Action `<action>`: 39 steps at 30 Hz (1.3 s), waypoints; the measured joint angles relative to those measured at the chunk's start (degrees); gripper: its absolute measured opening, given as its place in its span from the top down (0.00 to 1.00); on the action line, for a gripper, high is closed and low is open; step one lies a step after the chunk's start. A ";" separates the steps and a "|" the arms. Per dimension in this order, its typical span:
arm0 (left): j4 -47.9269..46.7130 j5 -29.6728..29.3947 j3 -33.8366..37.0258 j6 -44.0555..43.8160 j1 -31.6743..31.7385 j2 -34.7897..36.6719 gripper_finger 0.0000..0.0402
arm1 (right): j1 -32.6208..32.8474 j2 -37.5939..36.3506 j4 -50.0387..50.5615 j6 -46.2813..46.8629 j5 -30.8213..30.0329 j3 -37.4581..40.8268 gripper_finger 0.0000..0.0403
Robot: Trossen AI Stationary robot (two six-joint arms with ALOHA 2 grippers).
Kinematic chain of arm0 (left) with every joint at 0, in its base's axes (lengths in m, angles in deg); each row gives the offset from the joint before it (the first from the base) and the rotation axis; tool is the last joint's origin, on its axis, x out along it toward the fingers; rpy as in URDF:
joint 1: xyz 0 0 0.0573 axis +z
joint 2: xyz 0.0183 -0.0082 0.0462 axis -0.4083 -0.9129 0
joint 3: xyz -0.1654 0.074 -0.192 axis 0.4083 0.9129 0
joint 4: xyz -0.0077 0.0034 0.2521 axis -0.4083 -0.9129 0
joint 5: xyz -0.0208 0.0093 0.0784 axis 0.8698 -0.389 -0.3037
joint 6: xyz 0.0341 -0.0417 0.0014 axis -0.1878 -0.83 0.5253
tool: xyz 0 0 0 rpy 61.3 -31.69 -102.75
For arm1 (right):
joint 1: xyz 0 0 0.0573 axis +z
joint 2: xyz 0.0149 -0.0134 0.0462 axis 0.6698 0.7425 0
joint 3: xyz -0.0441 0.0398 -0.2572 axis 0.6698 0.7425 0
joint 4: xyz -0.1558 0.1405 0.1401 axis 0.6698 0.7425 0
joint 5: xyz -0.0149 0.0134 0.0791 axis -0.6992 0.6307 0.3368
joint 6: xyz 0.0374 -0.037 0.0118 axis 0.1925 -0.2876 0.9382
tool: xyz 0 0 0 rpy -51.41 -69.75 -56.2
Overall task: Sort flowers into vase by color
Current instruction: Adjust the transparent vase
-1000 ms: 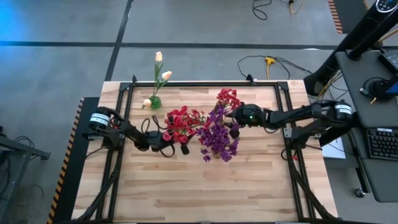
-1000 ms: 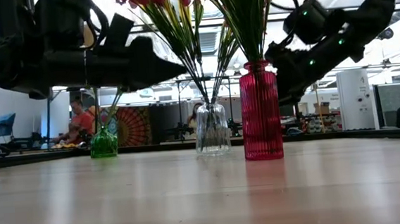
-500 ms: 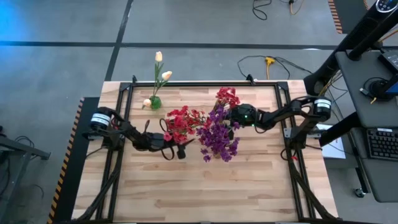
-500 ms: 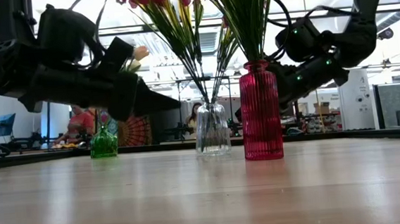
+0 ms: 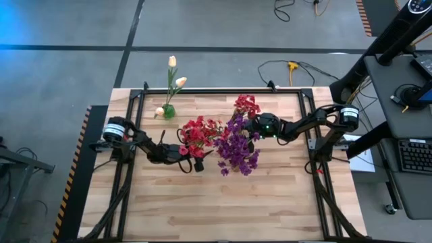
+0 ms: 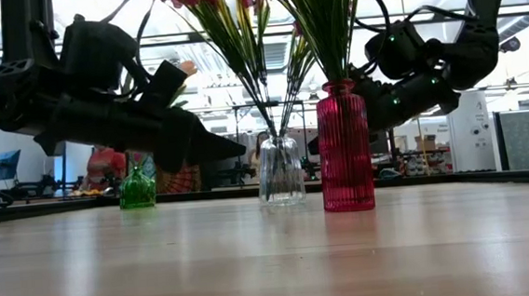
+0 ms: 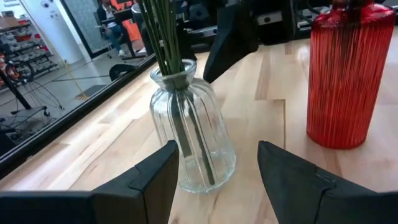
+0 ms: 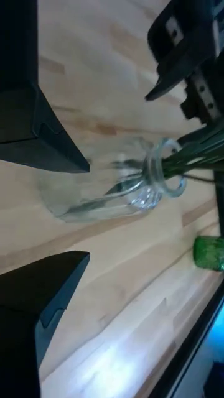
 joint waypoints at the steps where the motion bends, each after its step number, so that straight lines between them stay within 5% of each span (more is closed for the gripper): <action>1: 0.00 0.00 0.21 -0.12 0.00 0.06 0.50 | 0.11 0.06 0.22 -0.75 -0.70 0.02 0.48; 8: -1.91 -1.35 0.54 -0.13 0.00 -0.05 0.50 | 1.12 0.24 0.05 -2.81 -5.74 -0.10 0.44; 18: -1.23 0.60 -0.90 0.77 2.39 -0.05 0.50 | 2.13 1.13 0.06 -2.13 -3.00 -1.58 0.27; 39: -5.07 7.99 -3.33 1.81 5.01 -0.05 0.50 | 1.75 6.49 -0.54 -4.49 0.81 -3.63 0.26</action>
